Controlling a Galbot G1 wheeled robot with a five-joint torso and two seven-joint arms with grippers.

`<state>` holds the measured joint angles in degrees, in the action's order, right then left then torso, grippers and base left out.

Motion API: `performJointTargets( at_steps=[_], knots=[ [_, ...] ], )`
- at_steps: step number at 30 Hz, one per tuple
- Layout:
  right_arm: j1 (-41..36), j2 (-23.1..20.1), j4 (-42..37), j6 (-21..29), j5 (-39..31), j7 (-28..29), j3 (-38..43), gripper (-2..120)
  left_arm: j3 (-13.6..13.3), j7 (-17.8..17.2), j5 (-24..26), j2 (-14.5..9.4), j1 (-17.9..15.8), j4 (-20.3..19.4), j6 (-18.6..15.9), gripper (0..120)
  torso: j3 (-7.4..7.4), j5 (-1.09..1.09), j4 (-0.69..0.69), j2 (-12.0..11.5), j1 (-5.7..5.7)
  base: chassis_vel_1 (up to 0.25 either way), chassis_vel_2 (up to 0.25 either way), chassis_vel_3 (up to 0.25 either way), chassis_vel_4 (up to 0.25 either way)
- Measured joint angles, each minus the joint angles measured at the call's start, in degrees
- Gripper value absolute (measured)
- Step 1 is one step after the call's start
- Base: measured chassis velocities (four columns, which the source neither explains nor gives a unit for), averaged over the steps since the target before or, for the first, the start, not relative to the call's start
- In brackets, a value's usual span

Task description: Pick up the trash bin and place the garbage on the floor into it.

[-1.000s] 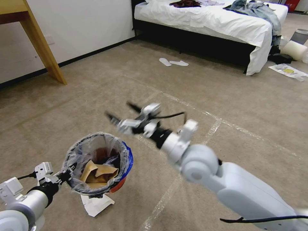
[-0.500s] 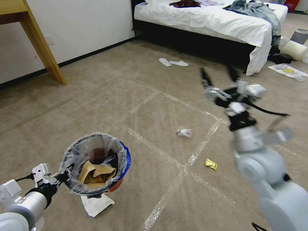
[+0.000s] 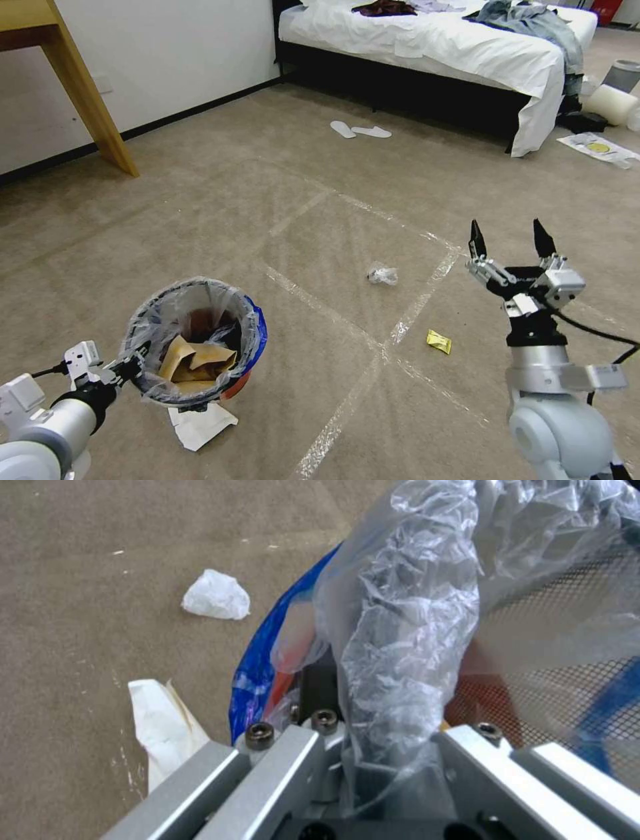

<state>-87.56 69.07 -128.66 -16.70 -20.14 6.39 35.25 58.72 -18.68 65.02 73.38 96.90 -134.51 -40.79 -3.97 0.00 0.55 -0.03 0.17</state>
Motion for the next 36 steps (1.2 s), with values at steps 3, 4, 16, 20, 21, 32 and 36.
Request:
performJointTargets(
  at_steps=[3, 4, 16, 20, 21, 32, 36],
  knots=[
    [-0.2, 0.2, 0.7, -0.6, 1.2, -0.1, -0.1, 100, 0.0, 0.0, 0.1, 0.0, 0.0, 0.0, 0.0, 1, 0.0, 0.01, 0.0, 0.0, 0.0, 0.0, 0.0, 0.0, 0.0],
    [-0.2, 0.2, 0.7, -0.6, 1.2, -0.1, -0.1, 100, 0.0, 0.0, 0.1, 0.0, 0.0, 0.0, 0.0, 1, 0.0, 0.01, 0.0, 0.0, 0.0, 0.0, 0.0, 0.0, 0.0],
    [0.7, 0.3, 1.7, -0.6, 1.2, 0.0, -0.5, 100, 0.1, 0.0, 0.4, -0.1, 0.0, 0.0, 0.0, 1, 0.0, 0.0, 0.01, 0.0, 0.0, -0.07, 0.058, 0.057, -0.05],
    [0.7, 0.3, 2.1, -0.7, 1.1, 0.0, -0.4, 100, 0.1, 0.1, 0.4, -0.1, -0.1, 0.0, 0.0, 1, -0.01, 0.02, 0.0, 0.0, 0.02, -0.194, 0.211, 0.192, -0.201],
    [0.7, 0.3, 2.2, -0.7, 1.1, 0.1, -0.4, 100, 0.1, 0.1, 0.3, 0.0, -0.2, 0.0, 0.0, 1, -0.01, 0.0, -0.01, 0.0, 0.02, -0.22, 0.233, 0.218, -0.202],
    [2.0, 0.7, 3.8, -1.2, 1.1, 0.3, -1.5, 100, -0.3, 0.1, 0.3, -0.5, -0.8, 0.9, 0.1, 1, -0.02, -0.01, -0.01, 0.0, 0.03, -0.168, 0.168, 0.164, -0.16],
    [2.5, 1.0, 4.7, -1.5, 1.6, 0.3, -2.3, 100, -0.4, 0.1, 0.5, -0.8, -1.5, 1.4, 0.1, 1, -0.01, 0.01, 0.01, 0.0, 0.02, -0.029, 0.033, 0.025, -0.031]
  ],
)
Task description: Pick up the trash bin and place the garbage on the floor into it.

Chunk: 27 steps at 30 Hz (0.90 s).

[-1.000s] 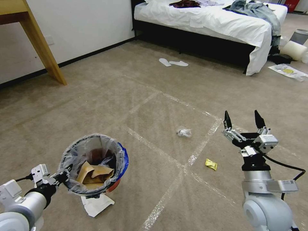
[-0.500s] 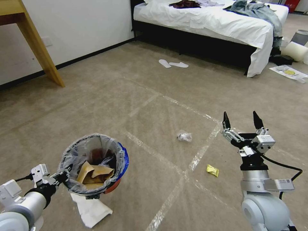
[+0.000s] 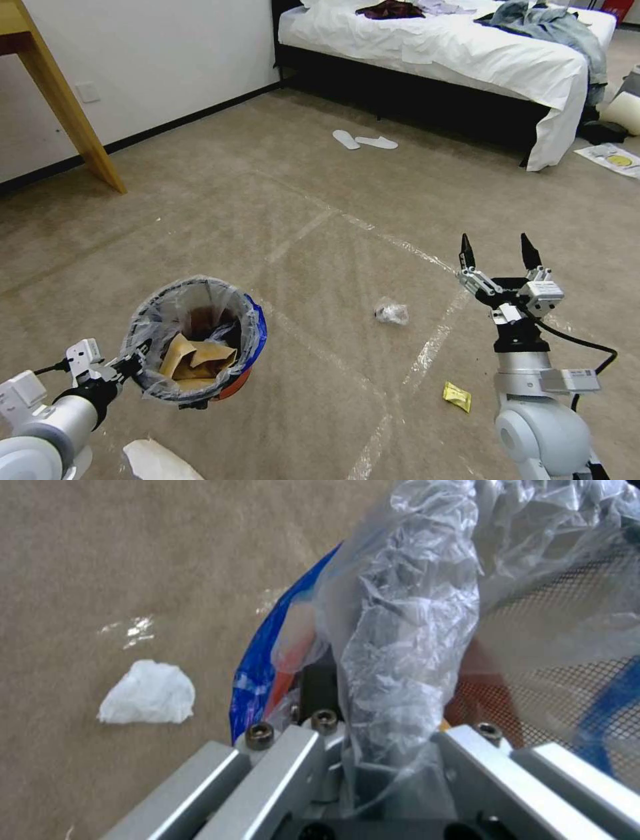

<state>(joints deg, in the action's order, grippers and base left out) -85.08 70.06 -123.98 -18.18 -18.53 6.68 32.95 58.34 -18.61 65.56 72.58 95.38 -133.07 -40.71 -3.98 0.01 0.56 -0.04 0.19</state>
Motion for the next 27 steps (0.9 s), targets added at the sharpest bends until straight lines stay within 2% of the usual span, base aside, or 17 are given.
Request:
performJointTargets(
  at_steps=[11, 18, 21, 22, 23, 24, 25, 27],
  knots=[
    [0.2, -0.8, 0.3, 0.0, -0.1, 0.2, 0.7, 100, -0.7, 0.0, 0.0, -0.1, -0.6, 0.4, 0.0, 1, 0.01, 0.0, -0.01, 0.0, -0.02, 0.0, 0.0, 0.0, 0.0],
    [0.2, -1.5, 0.0, 0.7, -1.9, 1.4, 0.7, 100, -0.6, 0.0, -0.2, 0.2, 0.3, -0.3, 0.0, 1, 0.01, 0.0, -0.01, 0.0, -0.02, 0.0, 0.0, 0.0, 0.0],
    [0.4, -2.7, -1.4, 3.9, -6.7, 3.8, 0.7, 100, -0.5, -0.1, -0.2, 0.4, 0.6, -0.7, 0.0, 1, 0.01, 0.0, -0.01, 0.0, -0.02, 0.0, 0.0, 0.0, 0.0],
    [0.8, -3.7, -2.4, 7.7, -10.4, 6.8, 0.8, 100, -0.4, -0.1, -0.2, 0.5, 0.8, -0.8, 0.0, 1, 0.01, -0.01, -0.01, 0.0, -0.02, 0.0, 0.0, 0.0, 0.0],
    [0.8, -3.7, -2.4, 7.7, -10.4, 6.8, 0.8, 100, -0.4, -0.1, -0.2, 0.5, 0.8, -0.8, 0.0, 1, 0.01, -0.01, -0.01, 0.0, -0.02, 0.0, 0.0, 0.0, 0.0],
    [1.0, -4.3, -3.0, 12.1, -14.4, 10.4, 0.7, 100, -0.3, -0.1, -0.3, 0.6, 1.0, -0.9, 0.0, 1, 0.01, -0.01, -0.01, 0.0, -0.02, 0.0, 0.0, 0.0, 0.0],
    [1.0, -4.3, -3.0, 12.1, -14.4, 10.4, 0.7, 100, -0.3, -0.1, -0.3, 0.6, 1.0, -0.9, 0.0, 1, 0.01, -0.01, -0.01, 0.0, -0.02, 0.0, 0.0, 0.0, 0.0],
    [1.6, -5.1, -3.2, 21.3, -23.3, 18.0, 0.3, 100, -0.2, -0.1, -0.5, 0.7, 1.3, -0.9, -0.1, 1, 0.01, 0.0, -0.01, 0.0, -0.02, 0.0, 0.0, 0.0, 0.0]
  ],
)
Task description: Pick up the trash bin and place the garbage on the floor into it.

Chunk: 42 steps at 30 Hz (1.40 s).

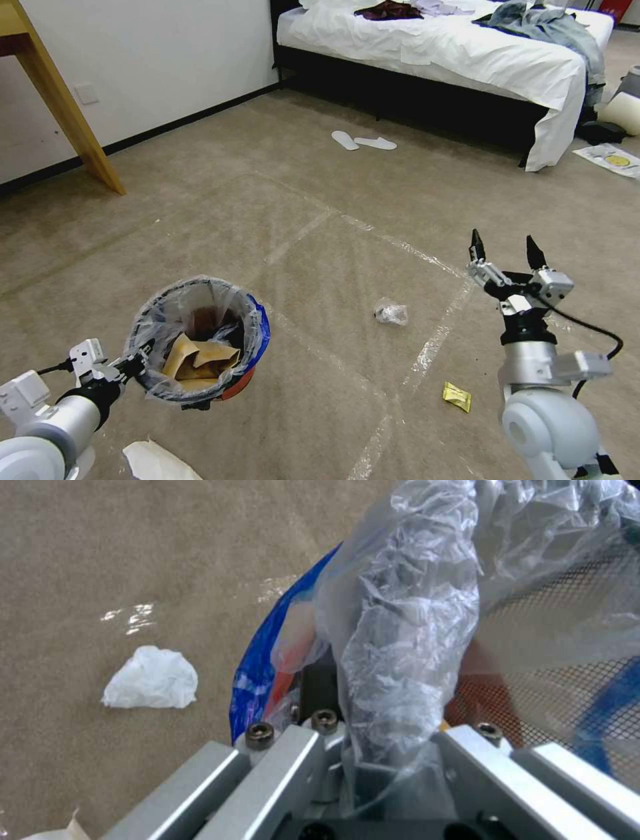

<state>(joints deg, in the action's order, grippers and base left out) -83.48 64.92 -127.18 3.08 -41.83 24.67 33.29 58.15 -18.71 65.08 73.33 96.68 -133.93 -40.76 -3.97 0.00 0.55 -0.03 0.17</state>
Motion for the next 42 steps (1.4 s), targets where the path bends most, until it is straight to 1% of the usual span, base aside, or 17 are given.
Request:
performJointTargets(
  at_steps=[1, 2, 3, 4, 5, 6, 7, 8, 10, 12, 13, 15, 21, 29, 30, 34, 42],
  knots=[
    [0.3, -0.3, 0.3, 6.7, -5.9, 5.0, 0.0, 100, 0.1, 0.0, 0.0, 0.1, 0.1, 0.0, 0.0, 1, 0.0, 0.01, 0.0, 0.0, 0.0, 0.0, 0.0, 0.0, 0.0],
    [0.3, -0.3, 0.3, 6.7, -5.9, 5.0, 0.0, 100, 0.1, 0.0, 0.0, 0.1, 0.1, 0.0, 0.0, 1, 0.0, 0.01, 0.0, 0.0, 0.0, 0.0, 0.0, 0.0, 0.0],
    [0.6, -0.5, 0.8, 11.7, -10.1, 8.7, 0.1, 100, 0.1, 0.0, 0.0, 0.1, 0.1, 0.0, 0.0, 1, 0.0, 0.0, 0.0, 0.0, 0.0, 0.0, 0.0, 0.0, 0.0],
    [0.9, -0.6, 1.5, 15.4, -13.3, 11.7, 0.2, 100, 0.1, 0.0, -0.1, 0.1, 0.0, 0.1, 0.0, 1, 0.0, 0.01, 0.01, 0.0, 0.0, 0.0, 0.0, 0.0, 0.0],
    [1.7, -0.7, 3.0, 20.8, -19.9, 17.6, 0.2, 100, 0.2, 0.0, 0.0, 0.1, -0.1, 0.2, 0.0, 1, 0.0, 0.01, 0.01, 0.0, 0.0, 0.0, 0.0, 0.0, 0.0],
    [1.7, -0.7, 3.0, 20.8, -19.9, 17.6, 0.2, 100, 0.2, 0.0, 0.0, 0.1, -0.1, 0.2, 0.0, 1, 0.0, 0.01, 0.01, 0.0, 0.0, 0.0, 0.0, 0.0, 0.0],
    [3.0, -0.5, 5.4, 24.6, -25.5, 22.9, 0.1, 100, 0.2, 0.0, 0.0, 0.0, -0.2, 0.3, 0.0, 1, 0.0, -0.01, 0.01, 0.0, 0.0, 0.0, 0.0, 0.0, 0.0],
    [4.1, -0.2, 8.3, 26.4, -28.4, 25.9, -0.2, 100, 0.3, 0.0, 0.0, -0.1, -0.3, 0.5, 0.1, 1, 0.0, 0.01, -0.01, 0.0, 0.0, 0.0, 0.0, 0.0, 0.0],
    [4.6, -0.1, 9.9, 27.0, -29.1, 26.8, -0.4, 100, 0.3, 0.0, 0.0, -0.2, -0.4, 0.6, 0.1, 1, -0.01, 0.01, -0.01, 0.0, 0.0, 0.0, 0.0, 0.0, 0.0],
    [5.9, 0.4, 15.8, 27.8, -30.0, 28.3, -1.0, 100, 0.3, 0.0, 0.0, -0.3, -0.7, 1.0, 0.1, 1, -0.01, 0.01, 0.0, 0.0, 0.01, 0.0, 0.0, 0.0, 0.0],
    [5.9, 0.4, 15.8, 27.8, -30.0, 28.3, -1.0, 100, 0.3, 0.0, 0.0, -0.3, -0.7, 1.0, 0.1, 1, -0.01, 0.01, 0.0, 0.0, 0.01, 0.0, 0.0, 0.0, 0.0],
    [6.4, 1.3, 19.1, 27.9, -29.1, 28.5, -1.6, 100, 0.0, 0.0, 0.0, -0.3, -1.0, 1.2, 0.2, 1, -0.01, 0.0, 0.01, 0.0, 0.0, 0.0, 0.0, 0.0, 0.0],
    [7.6, 2.0, 24.3, 27.7, -27.1, 28.4, -3.0, 100, -0.3, 0.0, 0.0, -0.3, -1.5, 1.6, 0.2, 1, -0.01, 0.0, 0.01, 0.0, 0.0, 0.0, 0.0, 0.0, 0.0],
    [11.4, 2.3, 33.6, 27.7, -23.5, 25.6, -7.1, 100, -0.3, 0.1, -0.1, -0.1, -1.5, 1.9, 0.4, 1, -0.01, 0.01, 0.01, 0.0, 0.0, 0.0, 0.0, 0.0, 0.0],
    [11.4, 2.3, 33.6, 27.7, -23.5, 25.6, -7.1, 100, -0.3, 0.1, -0.1, -0.1, -1.5, 1.9, 0.4, 1, -0.01, 0.01, 0.01, 0.0, 0.0, 0.0, 0.0, 0.0, 0.0],
    [14.0, 3.1, 38.9, 27.5, -20.7, 24.0, -9.5, 100, -0.2, 0.2, -0.1, 0.0, -1.3, 1.7, 0.4, 1, -0.01, 0.01, 0.0, 0.0, 0.01, 0.0, 0.0, 0.0, 0.0],
    [15.4, 3.9, 43.0, 27.2, -18.7, 21.6, -10.8, 98, -0.3, 0.5, -0.5, 0.4, -1.1, 1.7, 0.5, 1, -0.01, 0.0, 0.0, 0.0, 0.0, 0.0, 0.0, 0.0, 0.0]
  ],
)
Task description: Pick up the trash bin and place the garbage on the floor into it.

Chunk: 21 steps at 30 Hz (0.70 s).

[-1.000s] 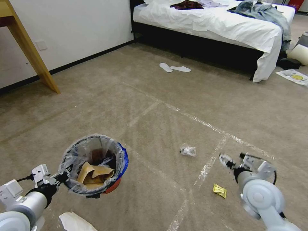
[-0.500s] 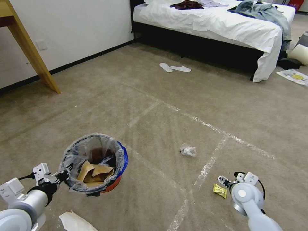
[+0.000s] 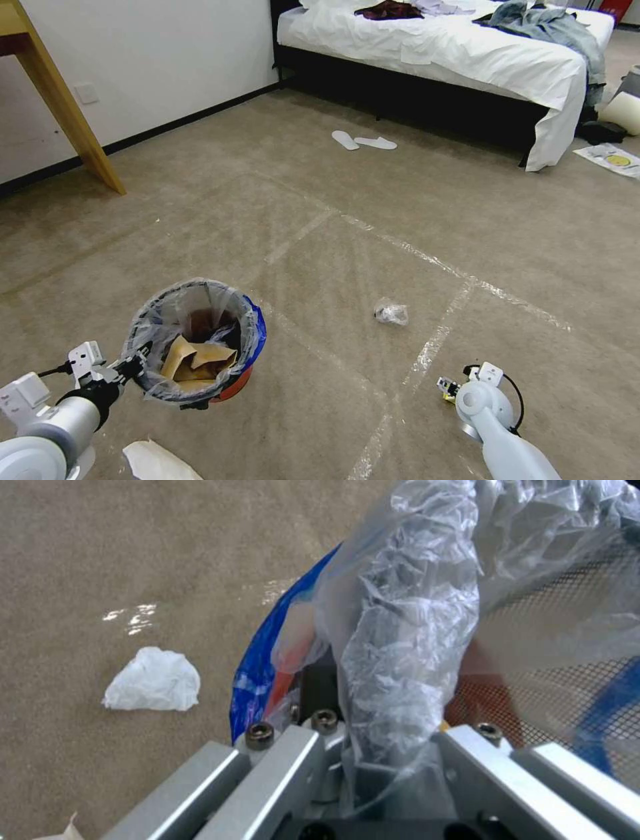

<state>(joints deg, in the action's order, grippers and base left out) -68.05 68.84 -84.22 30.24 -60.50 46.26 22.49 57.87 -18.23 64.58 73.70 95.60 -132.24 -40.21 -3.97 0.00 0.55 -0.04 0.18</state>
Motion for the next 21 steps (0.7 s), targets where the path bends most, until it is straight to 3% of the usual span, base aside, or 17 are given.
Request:
performJointTargets(
  at_steps=[8, 16, 21],
  knots=[
    [-0.1, 0.1, 1.1, -0.5, 0.8, -1.4, -0.1, 85, 0.0, 0.0, 0.0, 0.0, 0.0, -0.1, 0.0, 1, 0.0, 0.0, 0.0, 0.0, 0.0, 0.0, 0.0, 0.0, 0.0],
    [-0.4, 0.8, 1.6, -1.3, 1.9, -2.3, -0.4, 52, 0.1, 0.1, -0.1, -0.2, 0.0, -0.1, 0.2, 1, 0.0, 0.0, 0.0, 0.0, 0.0, 0.0, 0.0, 0.0, 0.0],
    [-0.8, 1.0, 1.4, -1.5, 2.2, -2.5, -0.4, 42, 0.2, 0.1, -0.1, -0.2, 0.0, 0.0, 0.3, 1, 0.0, 0.0, 0.0, 0.0, 0.0, 0.0, 0.0, 0.0, 0.0]
  ],
)
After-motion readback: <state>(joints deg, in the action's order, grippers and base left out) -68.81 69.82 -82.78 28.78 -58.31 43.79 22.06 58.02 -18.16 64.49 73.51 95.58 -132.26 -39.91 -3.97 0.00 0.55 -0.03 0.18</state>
